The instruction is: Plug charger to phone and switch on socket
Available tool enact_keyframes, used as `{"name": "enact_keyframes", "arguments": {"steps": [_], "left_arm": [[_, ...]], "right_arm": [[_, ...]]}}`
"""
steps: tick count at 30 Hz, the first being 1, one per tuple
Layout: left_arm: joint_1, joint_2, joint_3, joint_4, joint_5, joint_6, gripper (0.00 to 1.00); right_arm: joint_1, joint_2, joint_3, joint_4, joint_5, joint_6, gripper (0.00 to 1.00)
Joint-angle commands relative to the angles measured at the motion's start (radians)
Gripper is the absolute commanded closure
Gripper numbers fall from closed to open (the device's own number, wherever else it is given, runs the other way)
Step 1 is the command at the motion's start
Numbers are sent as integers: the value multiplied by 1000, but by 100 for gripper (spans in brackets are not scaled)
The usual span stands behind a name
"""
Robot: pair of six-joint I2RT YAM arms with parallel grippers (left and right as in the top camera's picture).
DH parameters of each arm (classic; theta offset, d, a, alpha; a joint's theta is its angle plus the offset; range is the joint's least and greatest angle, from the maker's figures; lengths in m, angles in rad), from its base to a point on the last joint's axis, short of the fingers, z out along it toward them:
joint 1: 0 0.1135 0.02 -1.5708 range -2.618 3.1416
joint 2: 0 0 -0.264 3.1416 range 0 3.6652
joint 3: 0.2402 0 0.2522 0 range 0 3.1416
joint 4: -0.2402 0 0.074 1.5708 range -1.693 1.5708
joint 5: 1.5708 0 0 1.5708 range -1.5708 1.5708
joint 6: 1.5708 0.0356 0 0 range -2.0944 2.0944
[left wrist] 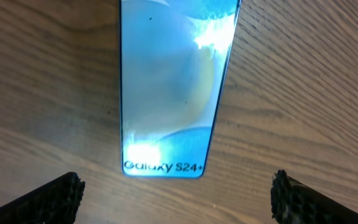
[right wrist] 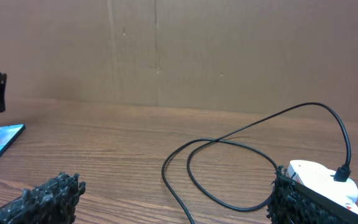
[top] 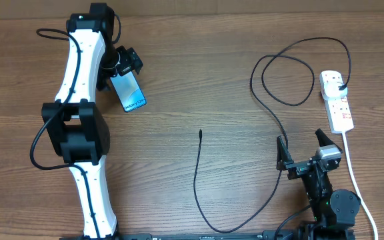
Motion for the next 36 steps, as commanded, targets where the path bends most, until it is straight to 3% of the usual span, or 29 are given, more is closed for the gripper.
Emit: {"name": "enact_keyframes", "arguments": {"steps": [1, 12, 13, 14, 15, 16, 17, 18, 36], "left_arm": [[-8, 48, 21, 17, -15, 19, 0], [-6, 63, 21, 36, -17, -11, 0], [-6, 63, 21, 37, -14, -9, 7], [-6, 63, 21, 38, -15, -6, 32], [-6, 63, 21, 38, -15, -7, 48], [-6, 63, 21, 38, -14, -8, 44], [-6, 63, 21, 38, -14, -8, 11], [-6, 63, 21, 40, -14, -8, 0], [-7, 63, 21, 45, -14, -6, 0]], "right_arm": [[8, -7, -10, 5, 7, 0, 0], [8, -7, -10, 5, 7, 0, 0], [8, -7, -10, 5, 7, 0, 0], [8, -7, -10, 5, 7, 0, 0], [8, -7, -10, 5, 7, -1, 0], [8, -7, -10, 5, 7, -1, 0], [8, -7, -10, 5, 7, 0, 0], [8, -7, -10, 5, 7, -1, 0], [8, -7, -10, 5, 7, -1, 0]]}}
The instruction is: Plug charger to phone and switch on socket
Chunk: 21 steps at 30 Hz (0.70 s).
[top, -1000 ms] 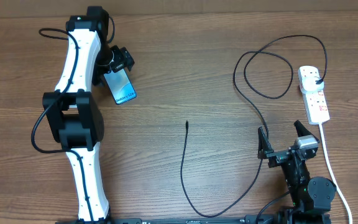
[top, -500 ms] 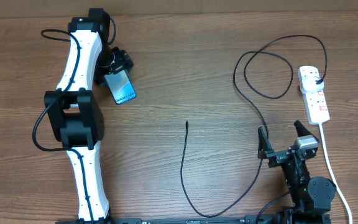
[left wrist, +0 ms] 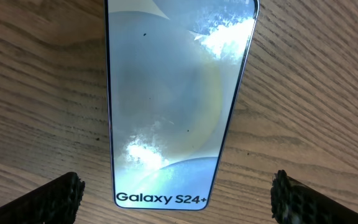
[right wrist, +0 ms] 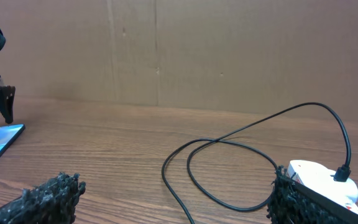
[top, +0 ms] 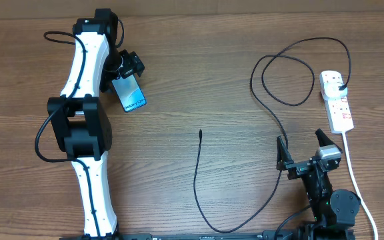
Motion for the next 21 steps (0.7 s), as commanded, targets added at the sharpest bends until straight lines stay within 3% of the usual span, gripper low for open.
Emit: {"name": "enact_keyframes", "arguments": {"steps": [1, 21], "left_arm": [[-7, 2, 20, 4, -8, -3, 0], [-7, 2, 20, 37, -21, 9, 0]], "right_arm": [[8, -7, -10, 5, 7, -1, 0], [8, -7, -10, 5, 7, 0, 0]]}}
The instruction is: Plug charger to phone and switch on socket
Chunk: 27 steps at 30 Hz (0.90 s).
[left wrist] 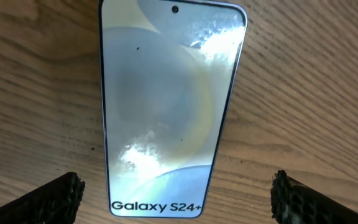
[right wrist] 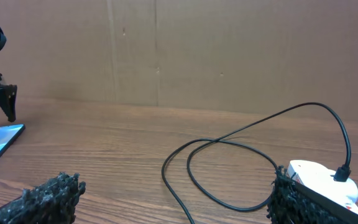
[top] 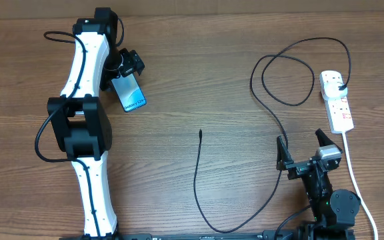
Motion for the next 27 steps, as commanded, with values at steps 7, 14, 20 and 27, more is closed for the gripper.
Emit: {"name": "enact_keyframes", "arguments": {"steps": [7, 14, 20, 27], "left_arm": [[-6, 2, 20, 7, -37, 11, 0], [-7, 15, 20, 8, -58, 16, 0], [-7, 58, 20, 24, -58, 16, 0], [-7, 64, 20, 64, -32, 16, 0]], "right_arm": [[8, -7, -10, 5, 7, 0, 0], [8, -7, -10, 5, 7, -1, 0], [8, -7, -10, 5, 7, 0, 0], [8, -7, -10, 5, 7, -1, 0]]}}
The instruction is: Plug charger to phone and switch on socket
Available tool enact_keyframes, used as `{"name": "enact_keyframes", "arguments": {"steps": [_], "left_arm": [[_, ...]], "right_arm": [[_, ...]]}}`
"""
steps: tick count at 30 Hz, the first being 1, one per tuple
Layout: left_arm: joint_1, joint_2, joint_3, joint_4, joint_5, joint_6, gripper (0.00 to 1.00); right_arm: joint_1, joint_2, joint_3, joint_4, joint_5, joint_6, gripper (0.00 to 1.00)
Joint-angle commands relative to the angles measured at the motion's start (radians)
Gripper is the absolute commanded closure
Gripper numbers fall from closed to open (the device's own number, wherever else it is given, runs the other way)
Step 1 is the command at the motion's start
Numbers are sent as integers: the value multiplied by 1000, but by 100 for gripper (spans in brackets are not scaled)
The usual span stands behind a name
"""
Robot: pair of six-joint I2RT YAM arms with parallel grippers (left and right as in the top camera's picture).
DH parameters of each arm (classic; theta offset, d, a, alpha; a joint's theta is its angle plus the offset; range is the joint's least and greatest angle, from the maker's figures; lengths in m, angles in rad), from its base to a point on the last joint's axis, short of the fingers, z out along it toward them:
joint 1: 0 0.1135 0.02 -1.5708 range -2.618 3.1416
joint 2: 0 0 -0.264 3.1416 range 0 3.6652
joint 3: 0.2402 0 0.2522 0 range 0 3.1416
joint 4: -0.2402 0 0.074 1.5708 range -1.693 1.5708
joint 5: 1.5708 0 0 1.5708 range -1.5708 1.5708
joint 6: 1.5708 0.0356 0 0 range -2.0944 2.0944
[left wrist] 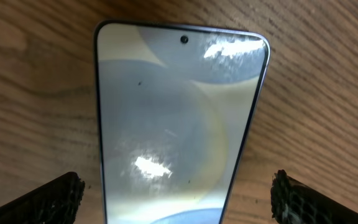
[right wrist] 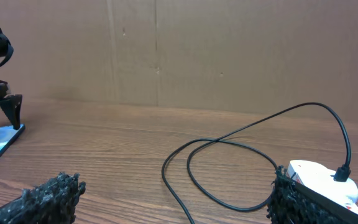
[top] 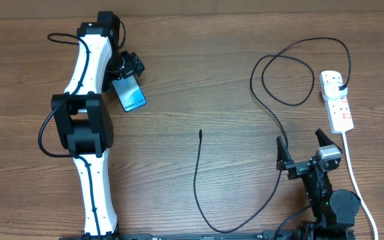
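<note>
A phone with a light blue screen lies face up at the far left of the wooden table. In the left wrist view the phone fills the middle, its camera hole near the top. My left gripper hangs low over the phone's far end, open, with its fingertips on either side of the phone's width. The black charger cable has its free plug at mid table. It loops back to the white power strip. My right gripper is open near the front edge, holding nothing.
The cable loop lies between my right gripper and the power strip. A white mains lead runs from the strip toward the front edge. A cardboard wall stands behind the table.
My left gripper has come lower and farther toward the phone's top end. The phone looks larger and its printed name has left the wrist view. The right arm is unchanged.
My left gripper was open above the phone's lower end, with the printed name mid view. It then stood farther along the phone, until the top edge and camera hole showed. Now it is lower, straddling the phone. The right gripper stayed open and still.
</note>
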Motion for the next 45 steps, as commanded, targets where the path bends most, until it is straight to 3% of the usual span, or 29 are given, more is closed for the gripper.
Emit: {"name": "enact_keyframes", "arguments": {"steps": [1, 45], "left_arm": [[-7, 10, 20, 7, 7, 13, 0], [-6, 11, -63, 39, -26, 17, 0]], "right_arm": [[8, -7, -10, 5, 7, 0, 0], [8, -7, -10, 5, 7, 0, 0]]}}
